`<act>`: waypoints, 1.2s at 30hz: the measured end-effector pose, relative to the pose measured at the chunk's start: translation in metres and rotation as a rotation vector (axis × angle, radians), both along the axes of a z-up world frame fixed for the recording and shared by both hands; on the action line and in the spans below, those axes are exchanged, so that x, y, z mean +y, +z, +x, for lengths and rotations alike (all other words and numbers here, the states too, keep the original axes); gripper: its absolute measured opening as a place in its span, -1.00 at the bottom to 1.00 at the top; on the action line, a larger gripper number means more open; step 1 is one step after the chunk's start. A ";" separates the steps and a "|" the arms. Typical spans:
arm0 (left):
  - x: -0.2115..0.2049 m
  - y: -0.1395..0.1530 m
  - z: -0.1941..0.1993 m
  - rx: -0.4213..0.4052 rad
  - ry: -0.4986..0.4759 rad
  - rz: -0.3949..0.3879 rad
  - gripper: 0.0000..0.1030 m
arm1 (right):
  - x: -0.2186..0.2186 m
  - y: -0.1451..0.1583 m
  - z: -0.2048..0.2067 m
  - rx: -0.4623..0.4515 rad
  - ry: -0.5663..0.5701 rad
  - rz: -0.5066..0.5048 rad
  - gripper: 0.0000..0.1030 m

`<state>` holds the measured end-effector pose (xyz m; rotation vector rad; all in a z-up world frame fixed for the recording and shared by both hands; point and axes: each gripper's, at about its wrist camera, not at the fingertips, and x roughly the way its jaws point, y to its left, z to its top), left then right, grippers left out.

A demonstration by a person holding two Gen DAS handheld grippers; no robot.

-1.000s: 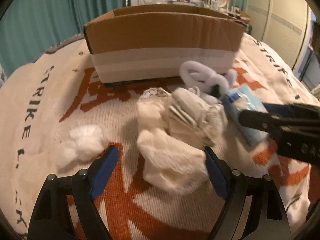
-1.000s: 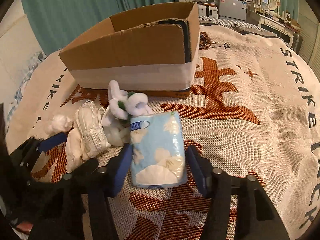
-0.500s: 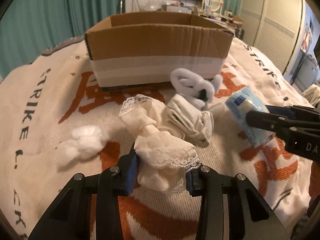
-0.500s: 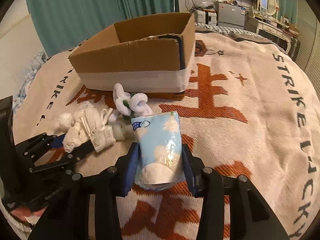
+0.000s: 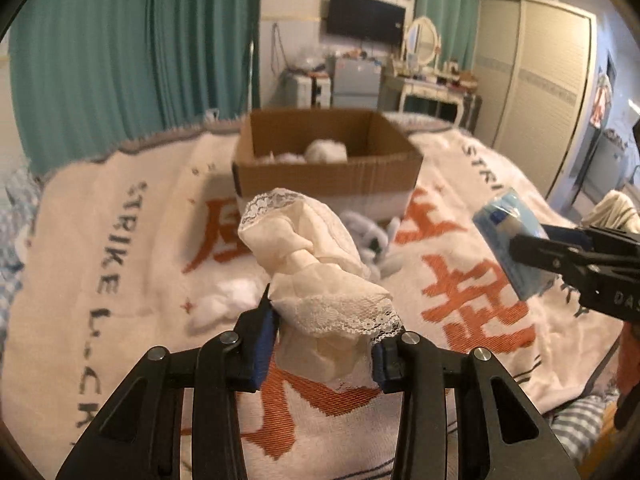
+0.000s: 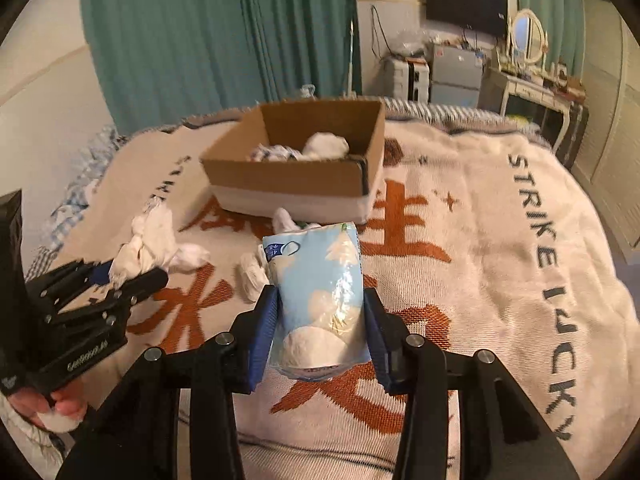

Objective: Organize soft objects
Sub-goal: 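Carry the cloth and wipe pack over the box and release both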

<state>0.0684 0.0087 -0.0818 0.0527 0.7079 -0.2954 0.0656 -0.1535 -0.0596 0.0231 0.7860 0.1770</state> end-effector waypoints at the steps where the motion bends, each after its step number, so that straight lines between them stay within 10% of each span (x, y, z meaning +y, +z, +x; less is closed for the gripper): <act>1: 0.001 0.006 -0.003 -0.013 0.001 -0.004 -0.27 | 0.001 0.008 -0.006 -0.016 -0.002 -0.008 -0.19; 11: 0.003 0.069 -0.016 -0.144 -0.021 0.018 -0.27 | 0.011 0.082 -0.030 -0.158 0.002 -0.016 -0.18; 23: -0.012 0.116 0.051 -0.224 -0.033 0.015 -0.26 | 0.020 0.144 0.042 -0.274 0.011 -0.031 -0.19; 36: -0.031 0.077 0.180 -0.169 -0.054 0.076 -0.27 | 0.008 0.112 0.195 -0.198 -0.031 0.039 -0.18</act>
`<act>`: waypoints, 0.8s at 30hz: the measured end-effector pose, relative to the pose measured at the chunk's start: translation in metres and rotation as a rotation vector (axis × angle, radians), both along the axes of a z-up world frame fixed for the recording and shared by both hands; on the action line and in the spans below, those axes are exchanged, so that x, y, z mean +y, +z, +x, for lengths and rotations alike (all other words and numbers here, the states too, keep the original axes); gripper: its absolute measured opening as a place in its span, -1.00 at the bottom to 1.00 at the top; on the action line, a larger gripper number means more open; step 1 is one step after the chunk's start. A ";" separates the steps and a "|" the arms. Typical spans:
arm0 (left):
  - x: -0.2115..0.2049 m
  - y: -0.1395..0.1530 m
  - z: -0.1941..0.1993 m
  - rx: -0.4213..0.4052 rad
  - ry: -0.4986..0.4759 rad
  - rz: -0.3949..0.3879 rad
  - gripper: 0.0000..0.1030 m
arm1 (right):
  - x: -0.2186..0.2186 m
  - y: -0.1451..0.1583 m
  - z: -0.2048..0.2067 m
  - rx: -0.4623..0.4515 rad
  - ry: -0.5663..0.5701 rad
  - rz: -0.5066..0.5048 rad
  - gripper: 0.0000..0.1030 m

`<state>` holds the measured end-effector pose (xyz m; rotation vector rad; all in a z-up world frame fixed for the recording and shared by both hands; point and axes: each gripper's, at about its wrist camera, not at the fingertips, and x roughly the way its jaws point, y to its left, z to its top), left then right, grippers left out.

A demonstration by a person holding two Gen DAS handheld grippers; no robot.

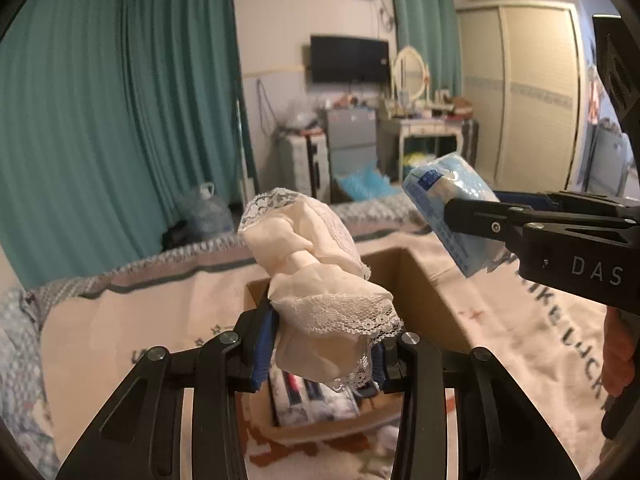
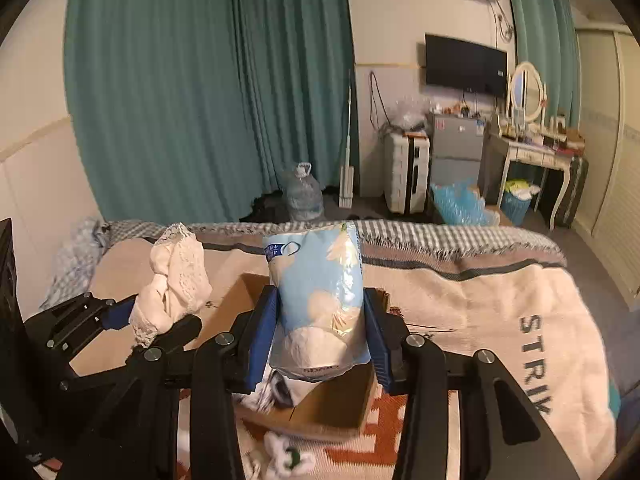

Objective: Organize soft objects
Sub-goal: 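Carry the cloth and wipe pack over the box and release both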

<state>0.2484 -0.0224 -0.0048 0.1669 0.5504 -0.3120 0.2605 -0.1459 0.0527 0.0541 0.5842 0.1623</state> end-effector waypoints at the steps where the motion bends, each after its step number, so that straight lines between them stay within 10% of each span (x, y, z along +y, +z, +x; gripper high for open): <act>1: 0.000 -0.008 0.011 0.015 0.001 0.000 -0.27 | -0.001 -0.009 0.011 0.016 -0.003 0.008 -0.18; 14: -0.016 -0.072 0.066 0.128 0.007 0.026 -0.25 | -0.009 -0.104 0.080 0.135 -0.004 -0.015 -0.12; 17: -0.017 -0.071 0.065 0.107 0.023 0.052 -0.08 | -0.016 -0.102 0.079 0.123 -0.007 0.006 0.00; 19: -0.015 -0.068 0.065 0.110 0.033 0.053 0.56 | -0.019 -0.096 0.077 0.121 -0.018 0.006 0.13; 24: -0.011 -0.039 0.047 0.064 0.066 0.049 0.57 | -0.021 -0.059 0.051 0.082 -0.037 0.004 0.29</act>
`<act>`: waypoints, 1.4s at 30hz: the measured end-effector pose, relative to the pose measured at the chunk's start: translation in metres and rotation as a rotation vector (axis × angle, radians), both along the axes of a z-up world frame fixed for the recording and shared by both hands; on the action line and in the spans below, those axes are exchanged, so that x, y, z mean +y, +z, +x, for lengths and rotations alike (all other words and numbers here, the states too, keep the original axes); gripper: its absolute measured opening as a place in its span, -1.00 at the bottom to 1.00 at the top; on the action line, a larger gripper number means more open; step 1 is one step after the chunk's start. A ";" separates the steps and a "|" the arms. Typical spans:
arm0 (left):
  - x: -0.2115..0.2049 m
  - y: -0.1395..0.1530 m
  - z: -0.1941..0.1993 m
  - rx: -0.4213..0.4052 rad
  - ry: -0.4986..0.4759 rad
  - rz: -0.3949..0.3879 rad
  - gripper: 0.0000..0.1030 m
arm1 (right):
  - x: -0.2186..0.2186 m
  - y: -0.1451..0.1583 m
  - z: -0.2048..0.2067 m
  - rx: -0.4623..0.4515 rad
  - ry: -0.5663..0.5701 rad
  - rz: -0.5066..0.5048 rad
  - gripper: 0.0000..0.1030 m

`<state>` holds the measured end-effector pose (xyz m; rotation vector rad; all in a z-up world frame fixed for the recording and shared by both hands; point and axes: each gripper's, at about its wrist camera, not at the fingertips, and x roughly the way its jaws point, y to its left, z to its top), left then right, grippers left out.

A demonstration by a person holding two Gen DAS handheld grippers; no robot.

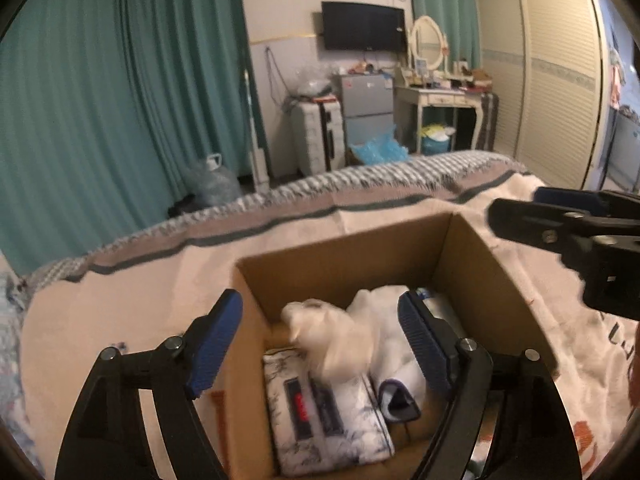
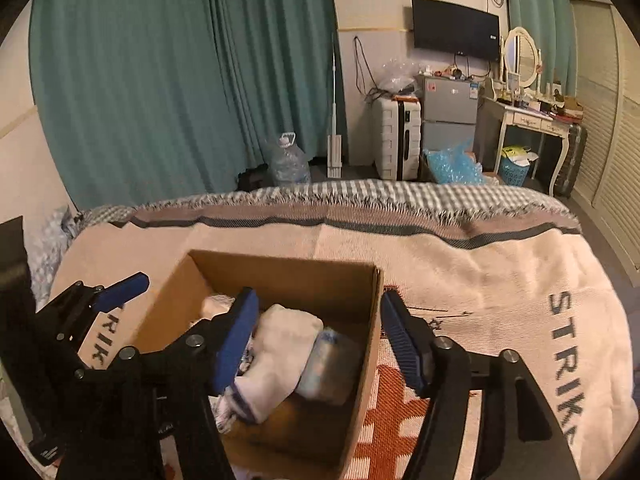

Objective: Organize soft objects
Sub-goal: 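Carry the cloth and wipe pack over the box and release both, then grasp the white tissues with the left gripper while the right grasps a white sock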

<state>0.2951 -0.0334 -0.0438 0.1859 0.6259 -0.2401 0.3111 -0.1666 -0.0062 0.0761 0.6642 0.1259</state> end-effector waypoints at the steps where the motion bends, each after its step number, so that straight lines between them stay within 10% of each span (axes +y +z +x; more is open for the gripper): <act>1: 0.002 0.009 -0.006 -0.008 0.012 -0.004 0.57 | 0.001 0.007 -0.005 -0.007 -0.004 -0.006 0.30; 13: 0.058 0.155 -0.144 -0.235 0.057 -0.068 0.81 | 0.021 0.150 -0.149 -0.205 -0.013 -0.071 0.44; 20: 0.098 0.180 -0.203 -0.261 0.091 -0.089 0.81 | 0.037 0.174 -0.222 -0.245 0.027 -0.045 0.77; 27: 0.128 0.133 -0.211 -0.189 0.133 -0.155 0.81 | 0.063 0.128 -0.243 -0.179 0.056 -0.059 0.78; 42: 0.124 -0.040 -0.149 0.114 0.099 -0.121 0.77 | 0.104 -0.084 -0.171 0.162 0.099 -0.052 0.54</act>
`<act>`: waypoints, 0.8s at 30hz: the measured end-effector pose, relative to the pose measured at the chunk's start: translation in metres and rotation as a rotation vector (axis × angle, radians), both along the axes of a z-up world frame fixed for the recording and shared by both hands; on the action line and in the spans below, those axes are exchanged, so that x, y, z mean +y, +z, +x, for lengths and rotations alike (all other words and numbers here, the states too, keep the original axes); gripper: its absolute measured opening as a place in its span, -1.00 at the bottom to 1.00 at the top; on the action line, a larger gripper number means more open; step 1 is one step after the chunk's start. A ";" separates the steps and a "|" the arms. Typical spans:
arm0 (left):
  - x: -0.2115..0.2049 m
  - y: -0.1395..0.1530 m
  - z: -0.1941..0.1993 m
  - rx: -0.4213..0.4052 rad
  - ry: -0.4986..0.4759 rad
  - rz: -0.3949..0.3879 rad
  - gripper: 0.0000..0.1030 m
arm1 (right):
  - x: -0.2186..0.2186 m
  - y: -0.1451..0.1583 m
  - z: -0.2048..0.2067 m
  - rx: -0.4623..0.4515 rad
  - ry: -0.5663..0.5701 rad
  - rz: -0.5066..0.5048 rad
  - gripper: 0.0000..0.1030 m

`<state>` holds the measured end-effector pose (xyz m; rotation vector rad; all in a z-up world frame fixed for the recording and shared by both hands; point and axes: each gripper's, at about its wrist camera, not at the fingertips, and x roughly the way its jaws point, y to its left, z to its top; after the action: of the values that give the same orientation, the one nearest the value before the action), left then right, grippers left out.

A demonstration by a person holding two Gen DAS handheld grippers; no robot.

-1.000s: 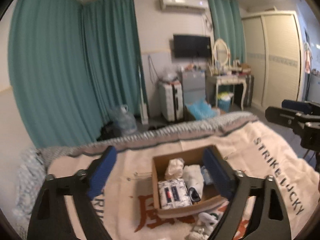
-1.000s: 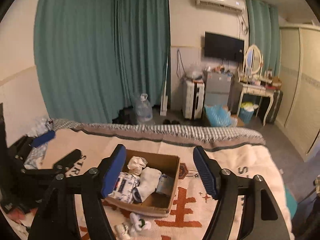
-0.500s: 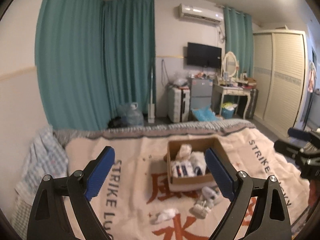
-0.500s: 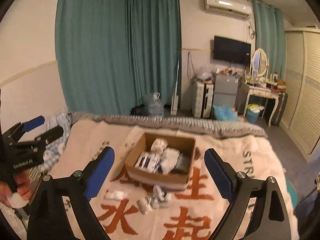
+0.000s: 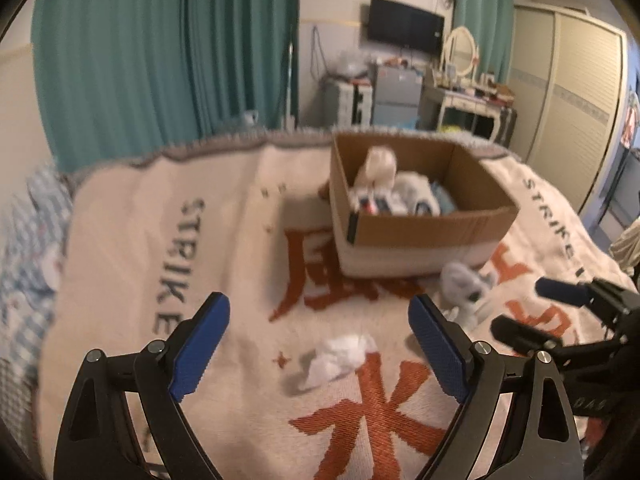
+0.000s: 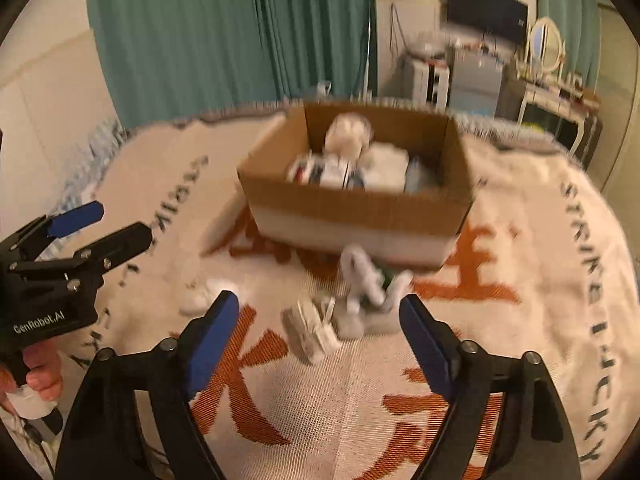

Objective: Organize soft objects
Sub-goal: 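Grasp the white tissues with the left gripper while the right grasps a white sock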

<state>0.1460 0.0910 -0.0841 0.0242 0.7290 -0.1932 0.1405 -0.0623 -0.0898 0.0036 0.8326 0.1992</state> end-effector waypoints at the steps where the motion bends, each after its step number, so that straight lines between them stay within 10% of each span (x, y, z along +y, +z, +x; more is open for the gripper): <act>1: -0.001 -0.010 0.003 0.018 -0.006 -0.005 0.77 | 0.000 -0.010 0.004 0.017 0.002 -0.001 0.46; 13: -0.011 -0.094 0.028 0.176 -0.090 0.031 0.62 | 0.014 -0.081 0.027 0.063 -0.019 -0.108 -0.26; 24: -0.020 -0.106 0.024 0.241 -0.122 0.028 -0.20 | 0.001 -0.070 0.013 0.065 -0.015 -0.045 -0.53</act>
<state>0.1697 0.0706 -0.1903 0.0731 0.9714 -0.3058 0.1536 -0.0608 -0.1600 -0.0258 0.9013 0.1666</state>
